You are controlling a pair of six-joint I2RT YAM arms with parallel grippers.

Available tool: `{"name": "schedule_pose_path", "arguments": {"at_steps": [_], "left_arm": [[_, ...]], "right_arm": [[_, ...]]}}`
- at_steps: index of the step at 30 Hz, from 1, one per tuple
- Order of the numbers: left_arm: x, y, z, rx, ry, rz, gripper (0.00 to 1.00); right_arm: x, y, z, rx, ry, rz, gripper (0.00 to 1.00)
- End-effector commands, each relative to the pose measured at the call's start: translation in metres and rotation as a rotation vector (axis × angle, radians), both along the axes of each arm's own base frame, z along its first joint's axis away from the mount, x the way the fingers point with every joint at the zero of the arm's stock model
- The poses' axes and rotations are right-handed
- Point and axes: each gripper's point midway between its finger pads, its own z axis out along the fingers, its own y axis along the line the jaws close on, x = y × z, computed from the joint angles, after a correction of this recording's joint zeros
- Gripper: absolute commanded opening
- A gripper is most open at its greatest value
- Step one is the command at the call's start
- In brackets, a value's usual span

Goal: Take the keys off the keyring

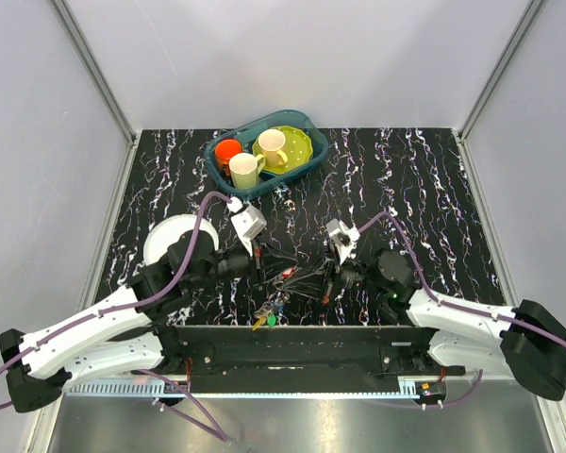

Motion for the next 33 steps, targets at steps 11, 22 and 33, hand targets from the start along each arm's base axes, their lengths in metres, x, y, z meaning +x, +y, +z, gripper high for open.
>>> {"name": "schedule_pose_path", "arguments": {"at_steps": [11,22,33], "left_arm": [[0.024,-0.017,0.032,-0.085,-0.030,0.097,0.00],[0.032,-0.041,0.032,0.035,-0.018,0.067,0.02],[0.038,-0.035,0.062,0.155,-0.046,0.074,0.73]], "right_arm": [[0.010,-0.001,0.025,0.170,-0.042,-0.080,0.00],[-0.003,-0.006,0.026,0.253,-0.006,-0.012,0.00],[-0.028,-0.033,0.078,0.390,-0.006,0.057,0.00]]}}
